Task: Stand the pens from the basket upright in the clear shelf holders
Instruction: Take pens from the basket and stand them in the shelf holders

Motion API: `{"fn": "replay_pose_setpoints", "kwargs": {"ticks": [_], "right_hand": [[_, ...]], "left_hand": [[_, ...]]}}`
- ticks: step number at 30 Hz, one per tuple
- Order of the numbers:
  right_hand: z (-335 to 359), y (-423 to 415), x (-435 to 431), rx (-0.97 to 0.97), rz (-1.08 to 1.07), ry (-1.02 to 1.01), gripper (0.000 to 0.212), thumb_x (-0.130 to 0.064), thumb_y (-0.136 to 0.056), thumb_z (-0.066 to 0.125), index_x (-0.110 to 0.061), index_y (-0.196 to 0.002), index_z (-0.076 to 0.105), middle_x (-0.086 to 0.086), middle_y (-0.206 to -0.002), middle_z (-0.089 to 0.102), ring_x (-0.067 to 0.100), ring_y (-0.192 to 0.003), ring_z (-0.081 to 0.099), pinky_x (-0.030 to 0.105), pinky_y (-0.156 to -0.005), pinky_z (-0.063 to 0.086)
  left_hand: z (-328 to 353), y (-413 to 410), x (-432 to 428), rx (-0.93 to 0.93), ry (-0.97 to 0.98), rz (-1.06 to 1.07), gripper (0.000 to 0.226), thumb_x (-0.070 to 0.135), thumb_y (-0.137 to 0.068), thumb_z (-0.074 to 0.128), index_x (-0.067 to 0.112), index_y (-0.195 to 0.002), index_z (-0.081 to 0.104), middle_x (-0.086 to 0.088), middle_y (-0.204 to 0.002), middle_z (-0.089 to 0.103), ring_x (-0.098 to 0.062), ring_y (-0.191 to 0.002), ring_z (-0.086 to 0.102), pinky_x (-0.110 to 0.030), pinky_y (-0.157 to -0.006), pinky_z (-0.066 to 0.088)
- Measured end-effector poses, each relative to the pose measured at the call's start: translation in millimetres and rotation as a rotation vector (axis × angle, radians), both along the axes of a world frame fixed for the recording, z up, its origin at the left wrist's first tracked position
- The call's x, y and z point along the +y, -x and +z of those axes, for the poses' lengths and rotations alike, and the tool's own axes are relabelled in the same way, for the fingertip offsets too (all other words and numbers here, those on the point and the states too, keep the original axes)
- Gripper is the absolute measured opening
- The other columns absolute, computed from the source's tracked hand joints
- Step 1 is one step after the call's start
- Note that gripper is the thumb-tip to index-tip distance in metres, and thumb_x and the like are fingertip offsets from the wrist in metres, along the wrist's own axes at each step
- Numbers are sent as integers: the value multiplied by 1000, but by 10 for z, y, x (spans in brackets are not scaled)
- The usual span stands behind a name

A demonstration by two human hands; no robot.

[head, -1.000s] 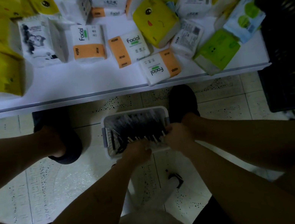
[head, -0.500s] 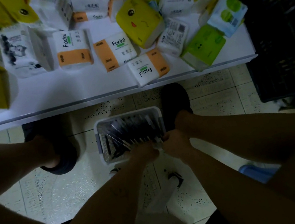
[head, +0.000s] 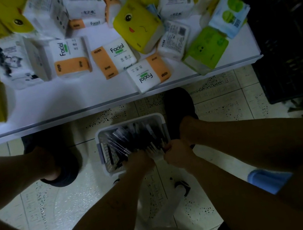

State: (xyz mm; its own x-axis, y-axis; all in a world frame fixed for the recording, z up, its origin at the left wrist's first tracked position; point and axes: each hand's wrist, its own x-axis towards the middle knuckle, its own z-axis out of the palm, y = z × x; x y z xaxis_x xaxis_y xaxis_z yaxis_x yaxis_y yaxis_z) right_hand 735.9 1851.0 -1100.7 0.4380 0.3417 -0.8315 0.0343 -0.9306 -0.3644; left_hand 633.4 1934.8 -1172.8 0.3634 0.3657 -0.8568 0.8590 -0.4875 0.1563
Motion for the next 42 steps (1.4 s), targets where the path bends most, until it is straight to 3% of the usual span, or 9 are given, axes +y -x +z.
{"fn": "replay_pose_setpoints", "kwargs": {"ticks": [3, 11, 20, 24, 27, 29, 34, 38, 42], "right_hand": [[-12, 12, 70, 3, 18, -1, 33, 3, -83, 54, -12, -58, 40, 8, -63, 44, 22, -68, 49, 29, -64, 38], [-72, 60, 25, -2, 47, 11, 36, -4, -86, 55, -15, -58, 38, 0, -59, 40, 12, -55, 40, 21, -54, 34], [-64, 24, 9, -17, -44, -14, 33, -3, -89, 58, -16, -60, 45, 2, -64, 47, 25, -73, 52, 31, -67, 43], [-72, 21, 28, -33, -3, -21, 34, 1, -87, 55, -14, -60, 39, 1, -63, 41, 14, -59, 41, 26, -64, 35], [-50, 29, 62, -23, -17, -54, 12, 1, -85, 58, -1, -73, 57, 8, -68, 50, 23, -71, 50, 34, -65, 45], [-36, 23, 81, -32, -19, -78, 5, 1, -85, 59, 1, -80, 61, 5, -65, 50, 24, -75, 53, 38, -70, 50], [15, -10, 108, -35, -27, -64, 30, 0, -83, 58, -8, -57, 48, 5, -59, 46, 25, -70, 51, 30, -63, 40], [60, 7, 149, 5, 41, -30, 8, -3, -85, 57, -2, -77, 59, 16, -76, 55, 28, -76, 58, 42, -70, 53], [143, 63, 221, 18, 45, -12, 19, -7, -88, 59, 4, -104, 62, 21, -102, 65, 35, -96, 64, 47, -87, 55]], "left_hand": [[71, 10, 125, -151, -33, 171, 22, 14, -97, 46, 6, -107, 64, -11, -99, 67, -25, -91, 66, -41, -85, 56], [86, 136, 228, -304, -22, 240, 20, 15, -96, 50, 9, -111, 62, -11, -106, 65, -21, -91, 62, -28, -76, 52], [-91, -48, 50, -119, 161, -76, 63, 47, -94, 48, 25, -149, 27, -8, -154, 23, -32, -141, 19, -43, -117, 21], [-33, -137, 94, -89, 163, 87, 65, 41, -97, 48, 12, -150, 26, -16, -156, 22, -35, -143, 20, -39, -117, 20], [16, -189, 139, -192, 266, 208, 67, 41, -96, 45, 9, -151, 25, -15, -157, 22, -32, -146, 18, -41, -118, 18], [23, -187, 189, -132, 270, 306, 61, 39, -95, 48, 2, -143, 40, -19, -149, 37, -35, -138, 33, -41, -114, 29], [87, -177, 199, -171, 255, 502, 48, 29, -92, 61, 8, -133, 53, -15, -133, 55, -29, -126, 49, -38, -106, 41], [228, -110, 203, -300, 93, 630, 15, 6, -92, 55, 3, -100, 68, -15, -100, 68, -28, -98, 65, -39, -90, 53], [452, -83, 204, -403, 209, 849, 20, -5, -90, 57, 5, -101, 69, -15, -100, 69, -25, -84, 67, -42, -82, 58]]}}
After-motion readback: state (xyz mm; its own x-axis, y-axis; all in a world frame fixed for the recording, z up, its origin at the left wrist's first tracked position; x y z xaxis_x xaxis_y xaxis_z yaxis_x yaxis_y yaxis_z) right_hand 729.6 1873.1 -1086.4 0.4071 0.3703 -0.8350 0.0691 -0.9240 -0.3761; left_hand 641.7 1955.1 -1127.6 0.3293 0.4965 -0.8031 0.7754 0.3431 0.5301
